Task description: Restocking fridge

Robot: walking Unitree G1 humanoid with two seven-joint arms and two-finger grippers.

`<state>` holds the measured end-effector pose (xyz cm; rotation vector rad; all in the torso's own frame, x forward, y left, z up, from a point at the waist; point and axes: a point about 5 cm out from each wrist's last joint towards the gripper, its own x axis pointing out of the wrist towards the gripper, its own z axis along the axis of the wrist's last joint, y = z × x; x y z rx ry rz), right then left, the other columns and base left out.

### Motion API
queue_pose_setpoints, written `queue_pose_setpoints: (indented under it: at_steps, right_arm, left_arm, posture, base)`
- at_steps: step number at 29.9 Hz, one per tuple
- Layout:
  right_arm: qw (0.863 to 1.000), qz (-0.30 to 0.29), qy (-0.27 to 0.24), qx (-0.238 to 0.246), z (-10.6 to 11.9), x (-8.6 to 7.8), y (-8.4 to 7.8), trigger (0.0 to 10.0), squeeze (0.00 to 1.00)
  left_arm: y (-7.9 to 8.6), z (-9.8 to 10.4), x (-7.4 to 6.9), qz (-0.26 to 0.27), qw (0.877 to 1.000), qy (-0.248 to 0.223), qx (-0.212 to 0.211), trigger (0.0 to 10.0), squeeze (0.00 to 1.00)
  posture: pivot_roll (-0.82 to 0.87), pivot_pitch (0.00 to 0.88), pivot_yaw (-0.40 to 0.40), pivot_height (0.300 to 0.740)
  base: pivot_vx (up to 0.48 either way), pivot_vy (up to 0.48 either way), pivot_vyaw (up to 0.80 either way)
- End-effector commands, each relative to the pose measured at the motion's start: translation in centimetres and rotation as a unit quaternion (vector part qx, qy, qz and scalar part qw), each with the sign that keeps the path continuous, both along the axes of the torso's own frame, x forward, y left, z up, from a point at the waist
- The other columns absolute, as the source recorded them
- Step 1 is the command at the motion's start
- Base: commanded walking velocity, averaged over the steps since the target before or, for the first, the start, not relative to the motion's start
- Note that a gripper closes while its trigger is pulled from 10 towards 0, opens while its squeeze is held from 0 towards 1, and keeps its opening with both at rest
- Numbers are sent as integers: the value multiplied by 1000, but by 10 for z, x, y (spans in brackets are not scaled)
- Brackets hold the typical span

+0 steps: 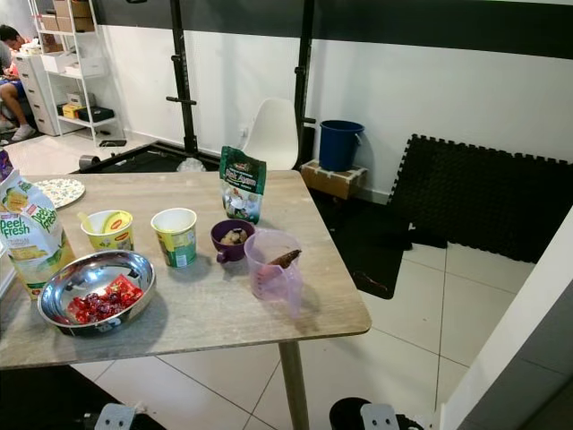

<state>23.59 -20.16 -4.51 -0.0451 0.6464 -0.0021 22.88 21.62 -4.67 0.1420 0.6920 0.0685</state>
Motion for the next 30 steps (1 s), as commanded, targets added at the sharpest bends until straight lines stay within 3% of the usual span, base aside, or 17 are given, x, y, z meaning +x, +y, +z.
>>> queue_pose_setpoints:
  at_steps: [1, 9, 14, 20, 24, 30]
  right_arm:
    - [1000, -9, -2, 2, 1, 1, -1, 10000, 0]
    - [1000, -13, -16, 2, 8, 12, -2, 10000, 0]
    - [1000, -14, -15, 1, 7, 10, -4, 10000, 0]
    - [999, 4, 34, -12, -8, -10, -3, 10000, 0]
    - [999, 5, 41, -13, -11, -14, -3, 10000, 0]
    - [1000, -3, 9, -8, 1, 3, -3, 10000, 0]
  left_arm:
    - [2, -2, -2, 5, 1000, 9, 0, 10000, 0]
    - [0, 5, 9, 5, 1000, -3, -1, 10000, 0]
    - [-1, 2, 5, 3, 1000, 0, -1, 10000, 0]
    - [-1, -7, -10, -4, 1000, 18, 1, 10000, 0]
    - [0, -10, -15, -3, 1000, 25, 2, 10000, 0]
    - [0, -6, -9, -4, 1000, 19, 3, 10000, 0]
  posture:
    - [-8, 69, -12, 740]
    - [-11, 31, -12, 740]
    - [-12, 50, -12, 740]
    - [-7, 91, -18, 740]
    - [-5, 97, -20, 740]
    - [-8, 95, -19, 740]
  base:
    - [0, 0, 0]
    - [0, 0, 0]
    - [0, 0, 0]
    - [0, 0, 0]
    - [0, 0, 0]
    - [0, 0, 0]
